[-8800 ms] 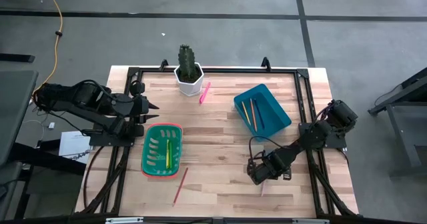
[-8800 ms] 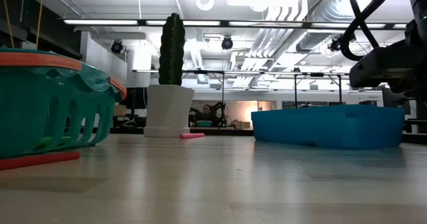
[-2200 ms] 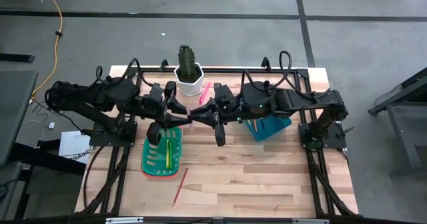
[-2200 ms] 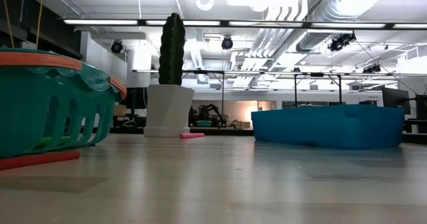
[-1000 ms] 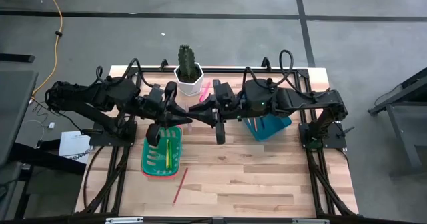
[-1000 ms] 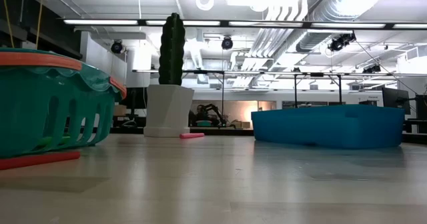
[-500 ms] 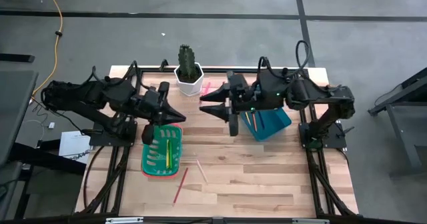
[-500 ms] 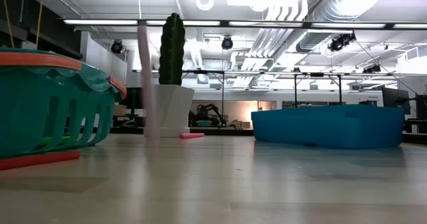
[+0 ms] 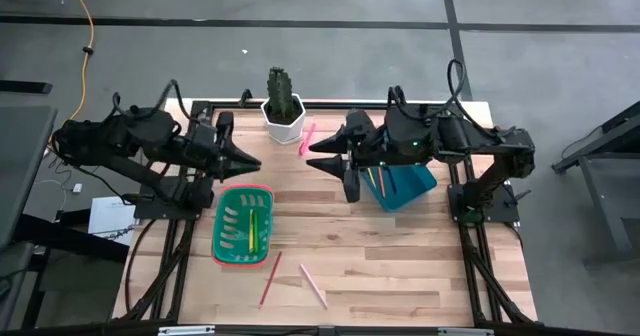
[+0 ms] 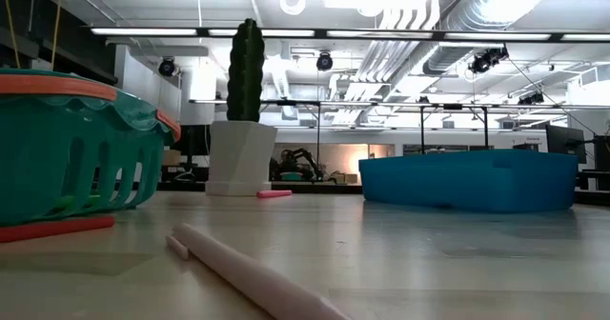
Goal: Sort pens & pencils
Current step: Put the light pink pen into the green basket
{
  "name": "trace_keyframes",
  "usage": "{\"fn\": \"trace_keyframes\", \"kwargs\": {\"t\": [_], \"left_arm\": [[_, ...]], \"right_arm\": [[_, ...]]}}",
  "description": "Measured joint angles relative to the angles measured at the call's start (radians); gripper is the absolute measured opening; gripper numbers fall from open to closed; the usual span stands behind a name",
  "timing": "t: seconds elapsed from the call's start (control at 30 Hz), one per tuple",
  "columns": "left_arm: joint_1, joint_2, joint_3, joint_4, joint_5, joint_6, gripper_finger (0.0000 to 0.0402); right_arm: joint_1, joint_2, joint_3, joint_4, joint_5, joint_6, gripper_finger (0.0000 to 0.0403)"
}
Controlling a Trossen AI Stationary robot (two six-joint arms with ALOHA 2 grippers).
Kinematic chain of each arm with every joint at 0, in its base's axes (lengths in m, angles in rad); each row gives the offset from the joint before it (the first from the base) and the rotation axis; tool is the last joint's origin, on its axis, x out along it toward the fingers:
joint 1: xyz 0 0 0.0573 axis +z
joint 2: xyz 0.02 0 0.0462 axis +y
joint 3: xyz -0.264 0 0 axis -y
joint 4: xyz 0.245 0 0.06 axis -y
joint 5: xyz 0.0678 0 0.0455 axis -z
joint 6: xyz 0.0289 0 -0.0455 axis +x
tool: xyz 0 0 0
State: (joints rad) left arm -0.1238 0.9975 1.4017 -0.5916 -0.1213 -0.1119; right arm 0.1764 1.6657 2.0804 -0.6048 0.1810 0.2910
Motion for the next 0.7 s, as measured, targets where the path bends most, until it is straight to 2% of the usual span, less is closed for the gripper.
{"fn": "trace_keyframes", "kwargs": {"t": [0.2,0.43,0.7], "left_arm": [[-0.002,0.01,0.0,-0.245,0.12,-0.038,0.0035],[-0.002,0.003,-0.001,-0.419,0.146,-0.048,0.0035],[-0.035,-0.088,-0.001,-0.561,0.164,-0.014,0.0035]], "right_arm": [[0.017,0.085,-0.001,-0.136,-0.07,0.162,0.0147],[0.031,0.209,-0.002,-0.221,-0.166,0.353,0.0147],[0.084,0.291,-0.002,-0.142,-0.174,0.537,0.0134]]}}
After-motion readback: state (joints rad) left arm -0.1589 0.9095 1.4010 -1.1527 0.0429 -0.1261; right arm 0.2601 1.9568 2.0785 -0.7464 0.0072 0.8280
